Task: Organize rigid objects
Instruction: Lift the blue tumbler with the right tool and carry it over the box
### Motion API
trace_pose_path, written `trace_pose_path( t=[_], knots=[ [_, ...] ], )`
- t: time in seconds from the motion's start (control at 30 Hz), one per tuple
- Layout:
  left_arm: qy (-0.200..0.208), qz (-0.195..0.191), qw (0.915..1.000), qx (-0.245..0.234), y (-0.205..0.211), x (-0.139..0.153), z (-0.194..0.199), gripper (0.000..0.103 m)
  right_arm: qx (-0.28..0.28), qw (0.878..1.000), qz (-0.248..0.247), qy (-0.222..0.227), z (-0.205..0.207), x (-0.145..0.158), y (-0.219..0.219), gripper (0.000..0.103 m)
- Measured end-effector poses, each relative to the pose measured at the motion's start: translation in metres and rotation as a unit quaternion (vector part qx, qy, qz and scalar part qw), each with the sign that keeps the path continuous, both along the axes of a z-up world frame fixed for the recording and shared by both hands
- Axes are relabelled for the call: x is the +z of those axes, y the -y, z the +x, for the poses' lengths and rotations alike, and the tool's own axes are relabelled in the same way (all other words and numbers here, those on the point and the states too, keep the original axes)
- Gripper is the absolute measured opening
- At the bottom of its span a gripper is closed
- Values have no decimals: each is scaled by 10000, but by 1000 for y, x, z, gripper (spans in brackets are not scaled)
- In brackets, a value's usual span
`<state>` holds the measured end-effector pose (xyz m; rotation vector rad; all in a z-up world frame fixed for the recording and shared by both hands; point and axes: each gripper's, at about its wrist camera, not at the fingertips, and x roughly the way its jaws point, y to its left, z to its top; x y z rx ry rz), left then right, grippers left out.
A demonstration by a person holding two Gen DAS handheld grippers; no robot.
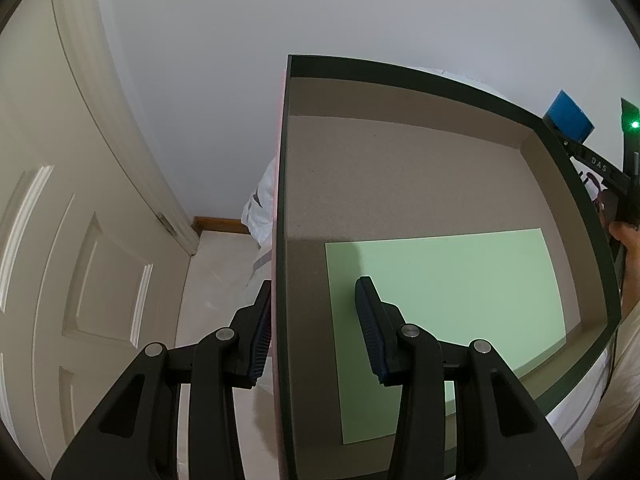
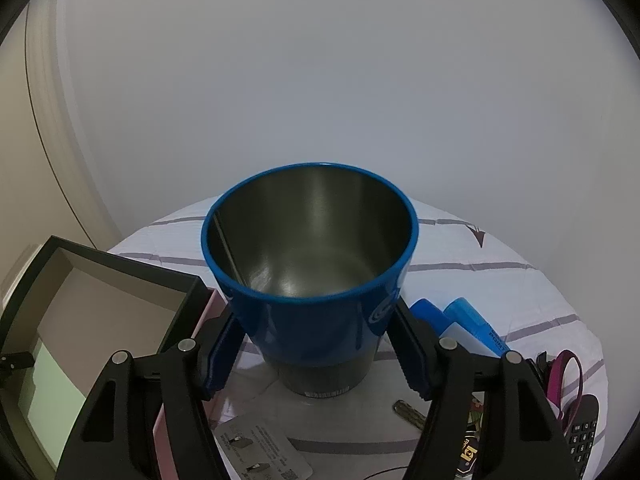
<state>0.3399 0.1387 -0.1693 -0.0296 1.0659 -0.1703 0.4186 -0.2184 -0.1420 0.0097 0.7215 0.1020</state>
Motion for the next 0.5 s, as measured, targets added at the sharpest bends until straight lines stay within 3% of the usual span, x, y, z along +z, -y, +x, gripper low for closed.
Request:
trace_pose_path(
  t=[0.5],
  knots=[
    [3, -10, 10000, 15, -3, -1, 0, 41, -23, 9999, -72, 104, -13, -1, 0, 69]
  ],
)
